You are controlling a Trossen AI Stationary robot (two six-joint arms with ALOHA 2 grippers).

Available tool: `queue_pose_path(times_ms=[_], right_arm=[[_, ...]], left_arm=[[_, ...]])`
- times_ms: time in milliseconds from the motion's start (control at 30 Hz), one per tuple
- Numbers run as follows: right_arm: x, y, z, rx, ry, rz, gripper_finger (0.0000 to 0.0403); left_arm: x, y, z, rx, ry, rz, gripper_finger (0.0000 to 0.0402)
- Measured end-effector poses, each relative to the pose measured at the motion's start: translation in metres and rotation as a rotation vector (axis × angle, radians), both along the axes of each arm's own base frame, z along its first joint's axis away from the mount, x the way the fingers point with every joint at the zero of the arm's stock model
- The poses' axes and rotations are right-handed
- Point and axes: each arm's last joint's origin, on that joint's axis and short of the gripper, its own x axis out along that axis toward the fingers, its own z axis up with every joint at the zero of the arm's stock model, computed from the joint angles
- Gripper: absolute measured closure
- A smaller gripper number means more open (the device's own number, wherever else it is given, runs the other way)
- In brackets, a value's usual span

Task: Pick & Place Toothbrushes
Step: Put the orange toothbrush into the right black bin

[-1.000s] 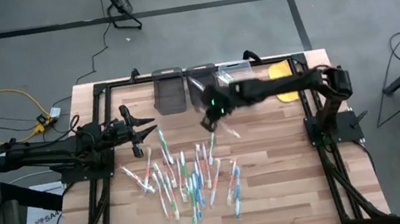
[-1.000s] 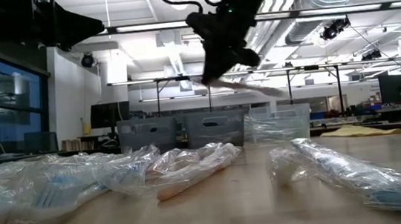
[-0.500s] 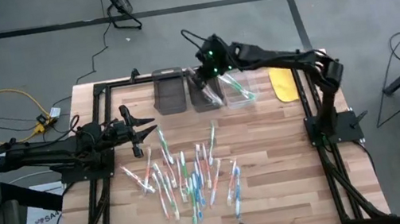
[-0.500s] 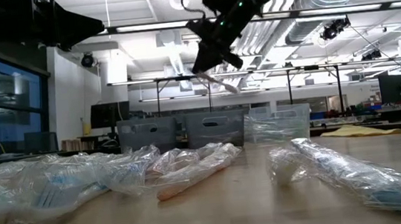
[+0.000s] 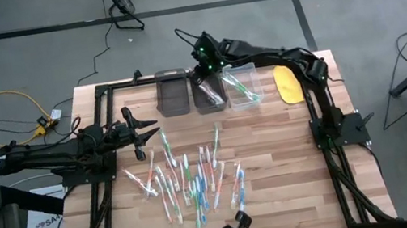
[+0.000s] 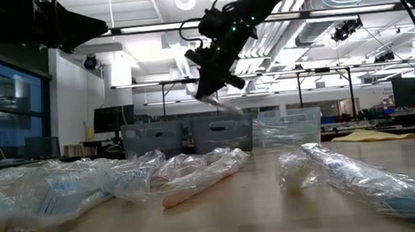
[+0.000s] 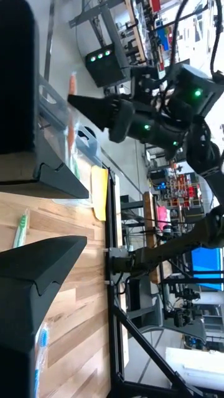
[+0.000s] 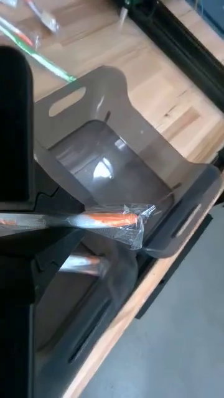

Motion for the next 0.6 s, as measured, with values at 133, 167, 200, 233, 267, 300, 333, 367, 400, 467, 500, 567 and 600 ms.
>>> queue_pose_path(times_ms=[133,167,200,233,267,300,333,367,400,467,500,567,600], right_arm=[[0.0,-0.004,-0.01,0.012,0.026,-0.011,0.0386],[0.0,-0.005,-0.011,0.013,0.03,-0.013,0.0384],[0.0,-0.005,-0.011,0.004,0.031,-0.02,0.0382],[0.0,-0.006,-0.01,-0.013,0.035,-0.035,0.038],[-0.001,-0.006,-0.009,-0.031,0.044,-0.05,0.0378],[-0.001,-0.006,-0.01,-0.04,0.053,-0.057,0.0375],[-0.001,-0.006,-0.01,-0.042,0.055,-0.057,0.0373],[-0.001,-0.006,-0.01,-0.038,0.055,-0.054,0.0371],[-0.001,-0.005,-0.01,-0.032,0.06,-0.05,0.037],[-0.002,-0.004,-0.011,-0.03,0.076,-0.043,0.037],[0.0,-0.002,-0.014,-0.031,0.087,-0.04,0.0369],[0.001,0.0,-0.017,-0.019,0.1,-0.03,0.0367],[0.001,0.001,-0.019,-0.005,0.109,-0.023,0.0366]], left_arm=[[0.0,0.0,0.0,0.0,0.0,0.0,0.03],[0.0,0.0,0.0,-0.001,0.0,0.0,0.03],[0.0,0.0,0.0,-0.001,0.0,0.0,0.03],[0.0,0.0,0.0,-0.001,0.0,0.0,0.03],[0.0,0.0,0.0,-0.001,0.0,0.0,0.03],[0.0,0.0,0.0,-0.001,0.0,0.0,0.03],[0.0,0.0,0.0,-0.001,0.0,0.0,0.03],[0.0,0.0,0.0,-0.001,0.0,0.0,0.03],[0.0,0.0,0.0,-0.001,0.0,0.0,0.03],[0.0,0.0,0.0,-0.001,0.0,0.0,0.03],[0.0,0.0,0.0,-0.001,0.0,0.0,0.03],[0.0,0.0,0.0,-0.001,0.001,0.0,0.03],[0.0,0.0,0.0,-0.001,0.003,0.0,0.03]])
